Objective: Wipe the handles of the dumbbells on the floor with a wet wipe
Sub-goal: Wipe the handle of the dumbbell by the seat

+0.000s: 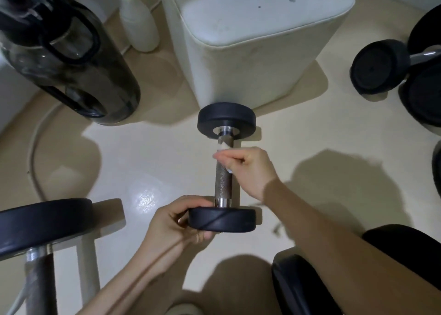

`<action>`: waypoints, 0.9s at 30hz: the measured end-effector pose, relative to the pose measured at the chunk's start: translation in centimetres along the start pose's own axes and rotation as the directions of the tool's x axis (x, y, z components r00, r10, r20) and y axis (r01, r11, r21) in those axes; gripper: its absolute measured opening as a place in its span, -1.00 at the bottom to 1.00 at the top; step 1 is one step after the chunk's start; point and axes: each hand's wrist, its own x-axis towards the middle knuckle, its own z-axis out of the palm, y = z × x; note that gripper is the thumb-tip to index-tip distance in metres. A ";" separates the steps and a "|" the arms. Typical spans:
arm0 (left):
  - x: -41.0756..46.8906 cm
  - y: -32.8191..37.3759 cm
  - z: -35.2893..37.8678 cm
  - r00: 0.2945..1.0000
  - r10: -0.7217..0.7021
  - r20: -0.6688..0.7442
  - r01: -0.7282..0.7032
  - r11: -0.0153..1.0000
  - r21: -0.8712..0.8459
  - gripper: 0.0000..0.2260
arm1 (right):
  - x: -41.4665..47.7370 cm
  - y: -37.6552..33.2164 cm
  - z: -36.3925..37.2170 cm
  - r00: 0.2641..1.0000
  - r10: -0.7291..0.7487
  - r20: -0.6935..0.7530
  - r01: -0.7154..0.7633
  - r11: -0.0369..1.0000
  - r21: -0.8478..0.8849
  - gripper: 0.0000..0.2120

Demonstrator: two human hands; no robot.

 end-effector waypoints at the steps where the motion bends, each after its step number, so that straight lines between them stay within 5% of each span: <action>1: -0.1 -0.2 -0.8 1.000 -0.025 -0.017 0.024 0.998 -0.054 -0.59 | -1.1 0.0 0.7 0.991 0.044 0.130 -0.043 0.999 -0.014 -0.89; 4: -0.3 0.2 -2.6 0.995 -0.045 -0.084 0.045 0.999 -0.001 -0.58 | -2.1 -0.2 1.8 0.918 0.081 0.387 -0.026 0.989 -0.144 -0.91; 9: -1.5 1.2 -2.9 0.977 0.105 -0.185 -0.072 0.981 0.182 -0.76 | 3.5 -3.0 3.1 0.995 -0.101 0.020 0.102 0.978 -0.180 -0.86; 13: -2.4 1.0 -3.2 0.969 0.190 -0.155 -0.093 0.870 0.484 -0.80 | 0.4 -3.0 4.8 0.896 -0.026 0.443 0.158 0.952 -0.263 -0.91; 15: -2.6 0.9 -2.8 0.966 0.210 -0.151 -0.100 0.841 0.532 -0.74 | 1.3 -3.8 5.0 0.884 -0.051 0.465 0.220 0.923 -0.316 -0.88; 18: -2.9 0.6 -2.6 0.958 0.259 -0.123 -0.140 0.797 0.588 -0.65 | 5.0 -5.9 5.5 0.967 -0.165 0.193 0.249 0.766 -0.593 -0.81; 20: -3.0 0.6 -3.0 0.950 0.288 -0.125 -0.158 0.783 0.601 -0.63 | 5.1 -5.7 6.1 0.948 -0.198 0.249 0.318 0.631 -0.708 -0.82; 24: -3.1 0.7 -3.7 0.962 0.220 -0.164 -0.096 0.830 0.550 -0.41 | -0.5 -5.8 6.2 0.805 -0.006 0.594 0.404 0.737 -0.541 -0.74; 27: -3.2 0.5 -3.7 0.967 0.180 -0.182 -0.063 0.858 0.510 -0.26 | 2.9 -6.1 5.1 0.876 -0.069 0.478 0.413 0.621 -0.666 -0.80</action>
